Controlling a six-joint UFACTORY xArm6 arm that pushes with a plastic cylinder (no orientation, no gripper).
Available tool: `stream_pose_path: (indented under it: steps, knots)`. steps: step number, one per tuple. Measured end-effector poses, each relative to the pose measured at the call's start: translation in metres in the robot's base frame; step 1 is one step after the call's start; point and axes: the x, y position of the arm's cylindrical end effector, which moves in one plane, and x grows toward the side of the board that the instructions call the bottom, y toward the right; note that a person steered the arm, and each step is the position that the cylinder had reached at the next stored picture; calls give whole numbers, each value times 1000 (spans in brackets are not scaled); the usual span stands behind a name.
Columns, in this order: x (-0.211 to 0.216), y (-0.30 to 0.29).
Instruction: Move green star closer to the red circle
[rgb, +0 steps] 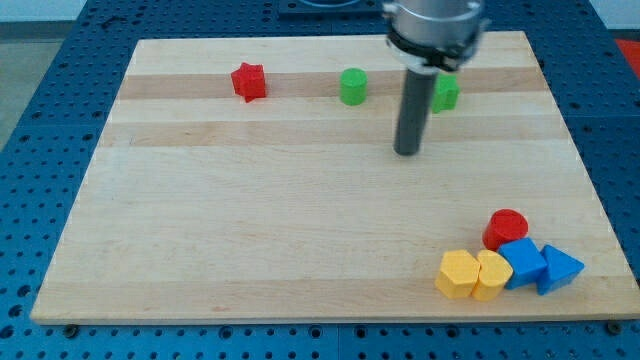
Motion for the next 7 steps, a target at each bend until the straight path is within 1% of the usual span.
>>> stream_pose_path:
  steps: [1,2,3,5,6,7]
  knots:
    - [-51,-23]
    - [-98,-21]
    - [-110,18]
    - [-92,65]
    - [-90,98]
    - [-82,114]
